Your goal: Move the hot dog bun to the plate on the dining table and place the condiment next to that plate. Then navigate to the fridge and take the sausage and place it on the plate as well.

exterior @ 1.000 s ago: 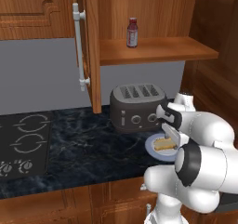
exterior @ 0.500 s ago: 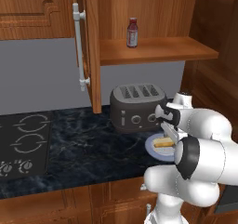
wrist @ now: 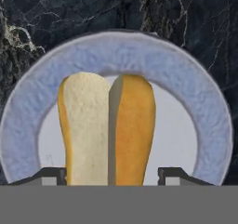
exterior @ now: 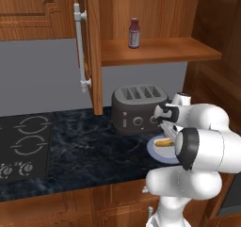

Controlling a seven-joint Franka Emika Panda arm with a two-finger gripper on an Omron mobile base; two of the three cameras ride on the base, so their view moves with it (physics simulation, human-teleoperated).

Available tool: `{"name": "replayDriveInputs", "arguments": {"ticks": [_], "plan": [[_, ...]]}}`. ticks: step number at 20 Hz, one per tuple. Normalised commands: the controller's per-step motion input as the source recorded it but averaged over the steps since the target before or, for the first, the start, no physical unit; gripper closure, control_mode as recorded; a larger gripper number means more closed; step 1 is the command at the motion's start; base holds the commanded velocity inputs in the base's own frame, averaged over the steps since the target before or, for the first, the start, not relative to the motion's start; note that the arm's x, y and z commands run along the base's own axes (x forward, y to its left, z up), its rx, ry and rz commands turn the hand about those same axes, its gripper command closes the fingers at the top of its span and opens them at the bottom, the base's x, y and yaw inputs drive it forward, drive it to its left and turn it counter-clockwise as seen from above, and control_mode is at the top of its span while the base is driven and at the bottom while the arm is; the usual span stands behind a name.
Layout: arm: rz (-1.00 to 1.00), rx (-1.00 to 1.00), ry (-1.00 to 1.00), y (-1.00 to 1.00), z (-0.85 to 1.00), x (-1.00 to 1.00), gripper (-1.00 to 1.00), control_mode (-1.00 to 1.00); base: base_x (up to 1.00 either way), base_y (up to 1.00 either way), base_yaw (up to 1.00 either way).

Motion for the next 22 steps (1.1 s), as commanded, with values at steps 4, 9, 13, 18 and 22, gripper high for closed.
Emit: {"name": "replayDriveInputs", "arguments": {"ticks": [4, 9, 13, 18, 22], "plan": [[0.00, 0.00, -0.04, 0.10, -0.27, 0.00, 1.00, -1.00, 0.00, 0.00, 0.00], [-0.02, 0.00, -0.18, 0.05, -0.04, -0.24, 1.00, -1.00, 0.00, 0.00, 0.00], [-0.06, 0.00, -0.33, 0.00, 0.05, -0.72, 1.00, -1.00, 0.00, 0.00, 0.00], [-0.04, 0.04, -0.27, 0.00, 0.41, -0.84, 1.00, -1.00, 0.00, 0.00, 0.00], [0.00, 0.05, -0.19, 0.00, 0.57, -0.63, 1.00, -1.00, 0.00, 0.00, 0.00]]}}
